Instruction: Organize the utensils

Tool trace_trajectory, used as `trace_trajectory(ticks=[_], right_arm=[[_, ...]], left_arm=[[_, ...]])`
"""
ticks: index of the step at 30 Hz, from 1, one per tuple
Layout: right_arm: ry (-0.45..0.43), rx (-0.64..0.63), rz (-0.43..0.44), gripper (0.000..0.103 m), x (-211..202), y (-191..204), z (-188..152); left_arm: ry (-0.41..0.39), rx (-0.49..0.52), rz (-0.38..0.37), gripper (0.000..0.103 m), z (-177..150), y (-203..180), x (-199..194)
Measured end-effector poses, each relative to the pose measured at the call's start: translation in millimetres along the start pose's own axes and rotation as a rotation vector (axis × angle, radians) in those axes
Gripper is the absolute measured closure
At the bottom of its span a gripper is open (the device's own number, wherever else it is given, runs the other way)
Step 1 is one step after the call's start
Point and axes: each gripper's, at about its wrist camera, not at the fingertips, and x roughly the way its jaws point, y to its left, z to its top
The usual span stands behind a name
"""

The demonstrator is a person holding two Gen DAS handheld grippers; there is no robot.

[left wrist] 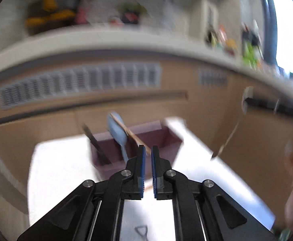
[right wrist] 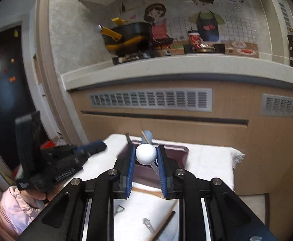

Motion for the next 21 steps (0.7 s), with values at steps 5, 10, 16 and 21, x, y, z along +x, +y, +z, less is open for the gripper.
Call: trace_trajectory(ticks=[5,10,16,21], right_arm=[[0.045,0.039,-0.025,0.083,4,-20,-15],[0.074,0.087,-0.044,0.083,1,-42,-32],[0.129,0.12,-0.055,0.083,9,-60,-52],[0.161,0.147,-0.048,0.083,17,-71,-64]], left_arm=[[0.225,0.052,-0.125,0.07,-29,-7,71],[0.276,0.162,-0.097,0.06,-42,-14,113],[0.396,0.127,-0.179,0.055,-49,4,140],[0.456,0.077,-0.205,0.054,-57,15,137]])
